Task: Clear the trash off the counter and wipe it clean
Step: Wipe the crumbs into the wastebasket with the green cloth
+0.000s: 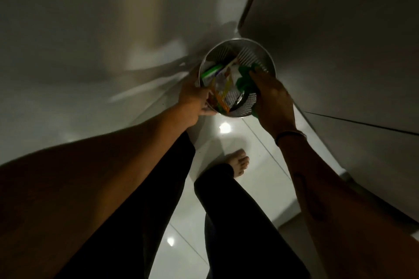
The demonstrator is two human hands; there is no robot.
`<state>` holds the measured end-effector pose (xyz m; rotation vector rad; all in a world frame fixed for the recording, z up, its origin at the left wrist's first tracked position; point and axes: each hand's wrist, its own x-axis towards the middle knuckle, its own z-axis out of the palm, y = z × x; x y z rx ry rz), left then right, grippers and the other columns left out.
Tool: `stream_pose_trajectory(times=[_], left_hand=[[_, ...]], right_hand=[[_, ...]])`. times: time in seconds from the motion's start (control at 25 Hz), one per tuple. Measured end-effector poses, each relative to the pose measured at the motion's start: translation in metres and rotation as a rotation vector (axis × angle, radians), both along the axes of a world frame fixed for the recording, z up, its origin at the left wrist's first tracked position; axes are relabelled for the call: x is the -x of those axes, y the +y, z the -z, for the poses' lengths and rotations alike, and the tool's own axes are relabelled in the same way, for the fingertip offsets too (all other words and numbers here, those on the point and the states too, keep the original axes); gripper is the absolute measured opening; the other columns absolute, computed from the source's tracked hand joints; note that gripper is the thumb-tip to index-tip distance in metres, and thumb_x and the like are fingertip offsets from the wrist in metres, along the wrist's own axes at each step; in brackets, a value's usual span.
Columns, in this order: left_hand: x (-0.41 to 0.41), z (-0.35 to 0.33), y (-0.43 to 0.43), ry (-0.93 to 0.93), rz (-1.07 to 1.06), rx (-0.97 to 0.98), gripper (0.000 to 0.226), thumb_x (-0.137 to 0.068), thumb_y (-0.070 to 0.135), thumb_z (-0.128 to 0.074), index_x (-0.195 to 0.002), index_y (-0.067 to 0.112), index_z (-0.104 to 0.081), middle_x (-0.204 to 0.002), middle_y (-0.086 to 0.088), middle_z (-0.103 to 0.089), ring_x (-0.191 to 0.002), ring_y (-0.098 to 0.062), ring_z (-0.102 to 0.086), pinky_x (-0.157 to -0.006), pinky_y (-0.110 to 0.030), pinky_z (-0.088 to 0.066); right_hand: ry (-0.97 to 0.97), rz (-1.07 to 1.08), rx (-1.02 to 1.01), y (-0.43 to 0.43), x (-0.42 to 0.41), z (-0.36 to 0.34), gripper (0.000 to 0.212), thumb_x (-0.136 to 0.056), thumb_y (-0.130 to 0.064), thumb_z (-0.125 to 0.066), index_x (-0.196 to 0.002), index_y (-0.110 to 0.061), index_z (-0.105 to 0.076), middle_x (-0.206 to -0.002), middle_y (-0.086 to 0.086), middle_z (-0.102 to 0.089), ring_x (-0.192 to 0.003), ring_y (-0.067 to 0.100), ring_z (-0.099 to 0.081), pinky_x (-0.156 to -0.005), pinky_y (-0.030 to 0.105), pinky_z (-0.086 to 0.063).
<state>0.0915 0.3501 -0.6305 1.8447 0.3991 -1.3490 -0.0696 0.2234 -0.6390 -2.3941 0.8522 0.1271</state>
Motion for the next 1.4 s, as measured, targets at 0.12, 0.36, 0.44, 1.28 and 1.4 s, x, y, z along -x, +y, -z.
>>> stream_pose_trajectory(times=[0.12,0.36,0.44,1.28,1.4], left_hand=[[-0.013,0.016,-0.02,-0.031,0.084,0.069,0.046,-0.103,0.019,-0.06,-0.14,0.044,-0.047,-0.129,-0.009,-0.07,-0.104,-0.036,-0.075,-0.066,-0.045,-0.067],[-0.01,-0.041,-0.019,-0.373,0.666,-0.034,0.06,-0.11,0.033,-0.049,-0.164,0.026,-0.023,-0.162,-0.017,-0.044,-0.133,-0.037,-0.056,-0.106,-0.05,-0.05],[0.001,-0.091,-0.005,-0.572,0.943,-0.062,0.07,-0.11,0.028,-0.048,-0.167,0.018,-0.009,-0.173,-0.019,-0.022,-0.153,-0.039,-0.036,-0.12,-0.05,-0.038],[0.092,-0.615,-0.221,-1.623,1.41,0.527,0.075,-0.108,0.039,-0.045,-0.168,0.012,-0.008,-0.177,-0.012,0.0,-0.163,-0.03,-0.001,-0.132,-0.054,-0.014],[0.11,-0.608,-0.249,-1.645,1.44,0.506,0.075,-0.109,0.045,-0.037,-0.167,0.014,-0.002,-0.176,-0.011,0.006,-0.163,-0.029,0.004,-0.132,-0.053,-0.01]], right_hand=[[0.014,-0.022,0.063,-0.013,-0.018,0.017,0.058,-0.096,-0.015,-0.067,-0.151,-0.022,-0.049,-0.149,0.01,-0.058,-0.135,0.036,-0.056,-0.109,0.052,-0.053],[0.051,0.003,0.048,-0.013,-0.02,-0.043,0.06,-0.098,-0.018,-0.066,-0.154,-0.024,-0.044,-0.146,0.014,-0.057,-0.13,0.04,-0.058,-0.104,0.055,-0.056],[0.057,0.02,0.039,-0.006,-0.013,-0.098,0.072,-0.089,-0.014,-0.078,-0.154,-0.019,-0.046,-0.148,0.016,-0.058,-0.132,0.041,-0.059,-0.104,0.056,-0.056],[-0.457,0.956,0.583,-0.171,0.162,-0.664,0.066,-0.088,-0.001,-0.057,-0.15,-0.024,-0.054,-0.156,0.007,-0.054,-0.141,0.028,-0.056,-0.105,0.043,-0.053],[-0.188,1.044,0.61,-0.253,0.193,-0.657,0.061,-0.093,-0.005,-0.055,-0.152,-0.017,-0.048,-0.154,0.019,-0.05,-0.135,0.042,-0.054,-0.097,0.054,-0.054]])
